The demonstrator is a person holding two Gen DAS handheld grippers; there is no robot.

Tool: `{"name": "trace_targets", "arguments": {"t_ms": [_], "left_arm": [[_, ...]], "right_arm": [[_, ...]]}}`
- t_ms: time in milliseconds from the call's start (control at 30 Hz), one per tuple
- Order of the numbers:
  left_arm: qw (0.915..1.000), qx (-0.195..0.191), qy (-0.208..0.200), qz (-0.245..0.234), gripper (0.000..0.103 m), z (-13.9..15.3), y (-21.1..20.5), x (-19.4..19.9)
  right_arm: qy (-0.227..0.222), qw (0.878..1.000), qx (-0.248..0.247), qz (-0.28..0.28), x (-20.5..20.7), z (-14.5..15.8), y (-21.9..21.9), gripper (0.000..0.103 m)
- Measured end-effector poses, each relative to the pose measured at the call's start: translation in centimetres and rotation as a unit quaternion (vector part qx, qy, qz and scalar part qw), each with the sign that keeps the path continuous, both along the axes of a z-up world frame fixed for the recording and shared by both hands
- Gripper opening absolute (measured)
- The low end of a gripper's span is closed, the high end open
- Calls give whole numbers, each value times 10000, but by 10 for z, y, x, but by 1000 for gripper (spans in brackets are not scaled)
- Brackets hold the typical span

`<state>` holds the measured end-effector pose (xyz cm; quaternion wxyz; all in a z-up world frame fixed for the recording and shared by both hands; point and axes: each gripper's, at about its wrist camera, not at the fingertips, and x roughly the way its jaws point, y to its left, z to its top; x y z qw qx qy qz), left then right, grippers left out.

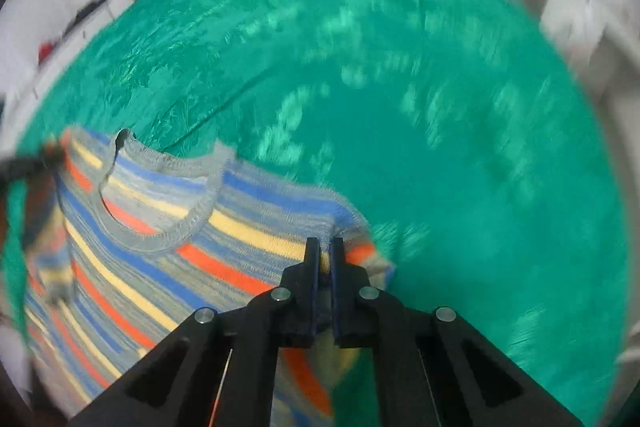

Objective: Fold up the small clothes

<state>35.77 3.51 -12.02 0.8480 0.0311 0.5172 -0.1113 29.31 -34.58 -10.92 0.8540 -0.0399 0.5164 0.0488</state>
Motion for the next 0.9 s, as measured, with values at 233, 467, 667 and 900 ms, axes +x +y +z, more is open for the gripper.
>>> {"name": "trace_targets", "arguments": {"t_ms": [233, 467, 667, 900], "left_arm": [[9979, 182, -409, 459, 5, 6, -3, 39], [9983, 479, -124, 321, 5, -42, -6, 33], [9992, 99, -216, 321, 5, -28, 14, 19], [9971, 46, -680, 336, 5, -1, 19, 2]], "right_arm": [[-722, 9946, -662, -354, 27, 37, -6, 0], [-83, 9976, 239, -642, 52, 6, -34, 2], [385, 9964, 752, 16, 63, -24, -6, 89], [546, 9931, -432, 945, 48, -26, 43, 4]]}}
